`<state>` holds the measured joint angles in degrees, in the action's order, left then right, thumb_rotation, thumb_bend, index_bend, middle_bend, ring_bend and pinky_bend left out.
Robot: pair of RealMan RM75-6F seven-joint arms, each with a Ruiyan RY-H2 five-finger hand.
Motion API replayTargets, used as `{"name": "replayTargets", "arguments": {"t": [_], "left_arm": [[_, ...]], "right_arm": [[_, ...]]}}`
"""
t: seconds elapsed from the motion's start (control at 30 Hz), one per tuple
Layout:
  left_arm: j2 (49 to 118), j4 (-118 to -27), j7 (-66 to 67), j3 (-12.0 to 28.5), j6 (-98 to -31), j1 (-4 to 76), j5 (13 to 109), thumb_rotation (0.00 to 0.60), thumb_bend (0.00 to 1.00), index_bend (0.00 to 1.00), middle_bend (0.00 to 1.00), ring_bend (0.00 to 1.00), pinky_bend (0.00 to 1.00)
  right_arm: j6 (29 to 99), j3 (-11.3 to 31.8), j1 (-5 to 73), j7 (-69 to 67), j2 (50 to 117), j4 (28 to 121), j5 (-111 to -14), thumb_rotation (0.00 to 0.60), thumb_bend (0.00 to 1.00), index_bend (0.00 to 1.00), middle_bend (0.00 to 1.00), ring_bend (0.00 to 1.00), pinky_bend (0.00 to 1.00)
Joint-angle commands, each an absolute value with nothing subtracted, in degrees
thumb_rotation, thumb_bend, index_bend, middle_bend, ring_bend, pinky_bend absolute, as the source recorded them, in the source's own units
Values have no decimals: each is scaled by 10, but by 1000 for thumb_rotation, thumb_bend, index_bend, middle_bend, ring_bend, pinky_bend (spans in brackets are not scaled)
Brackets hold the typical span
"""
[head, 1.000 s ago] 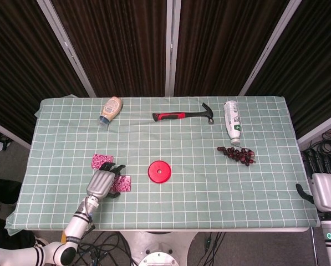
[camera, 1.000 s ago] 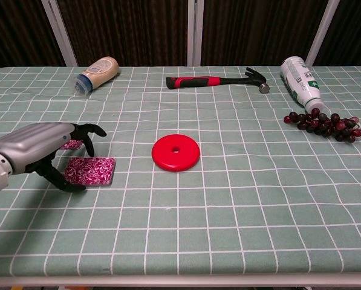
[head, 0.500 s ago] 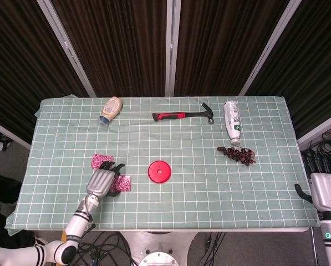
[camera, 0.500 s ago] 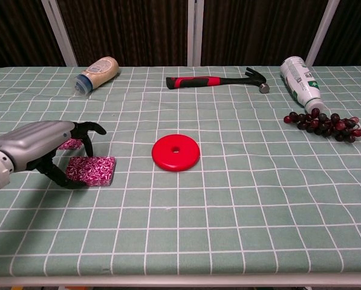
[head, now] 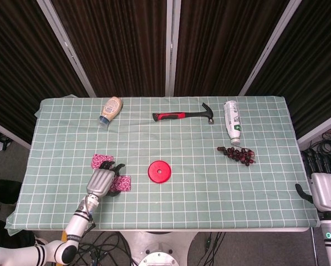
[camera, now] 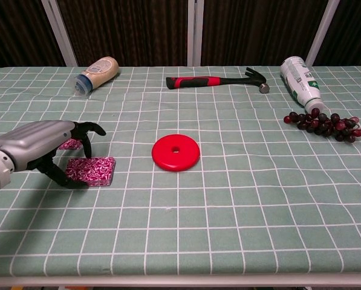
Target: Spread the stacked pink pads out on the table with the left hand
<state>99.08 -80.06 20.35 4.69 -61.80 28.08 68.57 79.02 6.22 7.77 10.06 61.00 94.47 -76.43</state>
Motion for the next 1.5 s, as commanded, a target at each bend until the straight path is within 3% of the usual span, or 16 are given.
{"name": "replayTargets", "arguments": {"t": [0.03,0.87,1.2,1.5], "left_arm": [[991,-800,203,46,-619,280,687,600,189,186,413,112,121],[982,-810,177,57,-624,283,701,600,244,222,475,147,121],[982,-805,183,106,-590,327,676,600,245,222,487,160,121],[1026,-739,181,145,-547,385,647,600,247,222,500,171,121]], "right_arm": [[790,62,78,100,610,944,-764,600,201,0,0,0,0],[786,62,79,95,611,942,-762,600,202,0,0,0,0],[784,62,79,94,611,939,-760,600,201,0,0,0,0],[784,64,78,89,609,936,-754,600,201,0,0,0,0]]}}
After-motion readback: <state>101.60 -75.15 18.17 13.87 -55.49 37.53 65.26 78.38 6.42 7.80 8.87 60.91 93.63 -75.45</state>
